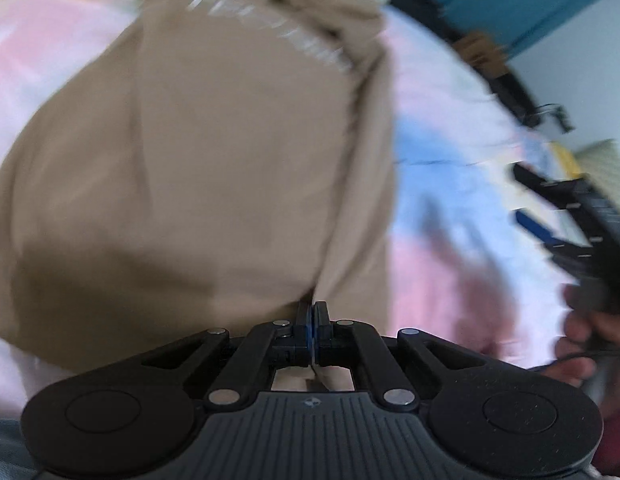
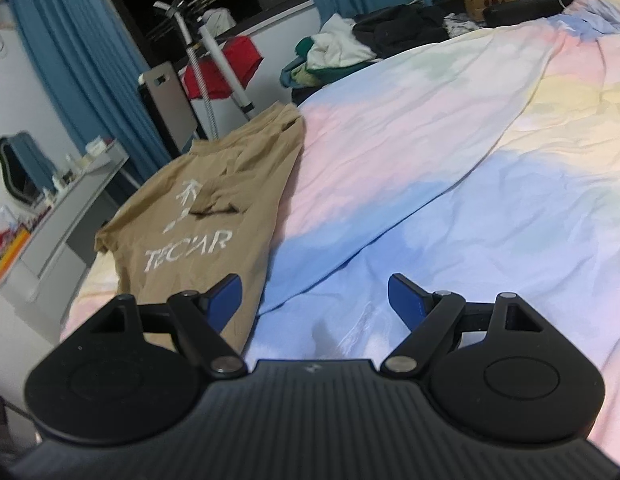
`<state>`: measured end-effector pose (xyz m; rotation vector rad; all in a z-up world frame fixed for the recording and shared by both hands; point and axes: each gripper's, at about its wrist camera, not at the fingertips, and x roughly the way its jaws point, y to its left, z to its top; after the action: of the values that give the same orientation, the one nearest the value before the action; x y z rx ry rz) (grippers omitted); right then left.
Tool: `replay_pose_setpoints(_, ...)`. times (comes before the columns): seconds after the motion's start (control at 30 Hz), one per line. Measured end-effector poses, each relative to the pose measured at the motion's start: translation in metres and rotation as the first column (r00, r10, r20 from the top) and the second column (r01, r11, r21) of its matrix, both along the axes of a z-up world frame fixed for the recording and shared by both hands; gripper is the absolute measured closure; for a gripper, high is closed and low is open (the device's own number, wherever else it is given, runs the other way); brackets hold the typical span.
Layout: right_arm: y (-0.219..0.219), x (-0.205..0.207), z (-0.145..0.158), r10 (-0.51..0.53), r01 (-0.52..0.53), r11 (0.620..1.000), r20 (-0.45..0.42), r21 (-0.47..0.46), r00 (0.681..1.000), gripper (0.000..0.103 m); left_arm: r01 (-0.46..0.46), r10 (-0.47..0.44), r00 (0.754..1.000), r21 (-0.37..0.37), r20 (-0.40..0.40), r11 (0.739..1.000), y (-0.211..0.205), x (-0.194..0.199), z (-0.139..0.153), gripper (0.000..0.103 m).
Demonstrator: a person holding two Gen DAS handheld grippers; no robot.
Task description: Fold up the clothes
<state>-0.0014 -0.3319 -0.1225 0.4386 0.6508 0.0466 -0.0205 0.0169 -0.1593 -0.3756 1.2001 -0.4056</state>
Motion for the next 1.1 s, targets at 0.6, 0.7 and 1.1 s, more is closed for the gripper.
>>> replay_pose_setpoints(0.6, 0.068, 0.048, 0.047, 0.107, -0.107, 0.994, 0.084, 0.004, 0.991, 0.022, -0.192, 0.215, 0.951, -0.117, 0.223, 0.974, 0.102, 0.047, 0.081, 0.012)
replay_pose_setpoints(0.7, 0.082, 0.072, 0.032, 0.098, -0.101, 0.994, 0.080, 0.035, 0.992, 0.022, -0.337, 0.383, 0.900, -0.226, 0.206, 0.914, 0.141, 0.091, 0.076, 0.012)
replay_pose_setpoints(1.1, 0.081, 0.126, -0.041, 0.121, -0.122, 0.992, 0.026, 0.032, 0.992, 0.022, -0.699, 0.790, 0.612, -0.445, 0.033, 0.560, 0.238, 0.286, 0.002, 0.012)
